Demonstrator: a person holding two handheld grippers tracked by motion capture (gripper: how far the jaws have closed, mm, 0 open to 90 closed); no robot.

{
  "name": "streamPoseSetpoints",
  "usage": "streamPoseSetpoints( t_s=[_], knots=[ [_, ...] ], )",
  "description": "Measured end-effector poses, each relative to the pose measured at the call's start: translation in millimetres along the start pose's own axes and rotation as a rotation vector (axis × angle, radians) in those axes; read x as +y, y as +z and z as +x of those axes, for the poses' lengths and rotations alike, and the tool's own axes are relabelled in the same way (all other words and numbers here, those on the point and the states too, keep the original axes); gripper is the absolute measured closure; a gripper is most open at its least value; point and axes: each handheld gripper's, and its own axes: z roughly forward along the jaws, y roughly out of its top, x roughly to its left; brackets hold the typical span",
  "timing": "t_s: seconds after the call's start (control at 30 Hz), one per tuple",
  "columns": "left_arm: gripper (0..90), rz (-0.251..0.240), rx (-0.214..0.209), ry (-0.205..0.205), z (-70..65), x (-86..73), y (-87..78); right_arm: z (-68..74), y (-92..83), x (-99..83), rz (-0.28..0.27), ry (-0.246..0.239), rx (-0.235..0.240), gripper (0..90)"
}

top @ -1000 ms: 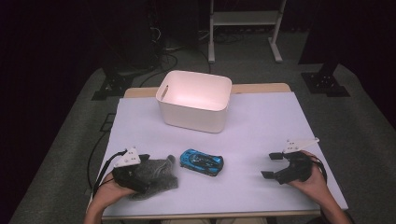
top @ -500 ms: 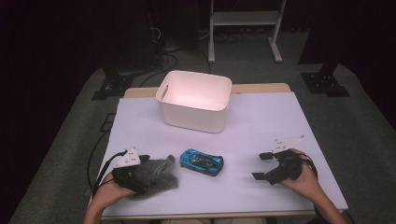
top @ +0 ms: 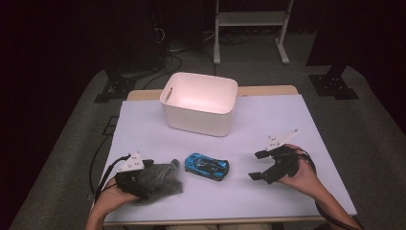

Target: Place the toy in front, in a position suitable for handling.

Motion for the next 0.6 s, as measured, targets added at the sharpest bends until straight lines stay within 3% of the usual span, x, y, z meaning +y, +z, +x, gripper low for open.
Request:
streamPoseSetpoints(
  t_s=[0.6],
  knots=[
    [2.6,0.004,-0.006,-0.001,-0.4,-0.2,-1.1,9.2,19.6,43.7,0.032,-0.064,0.045,12.6]
  ],
)
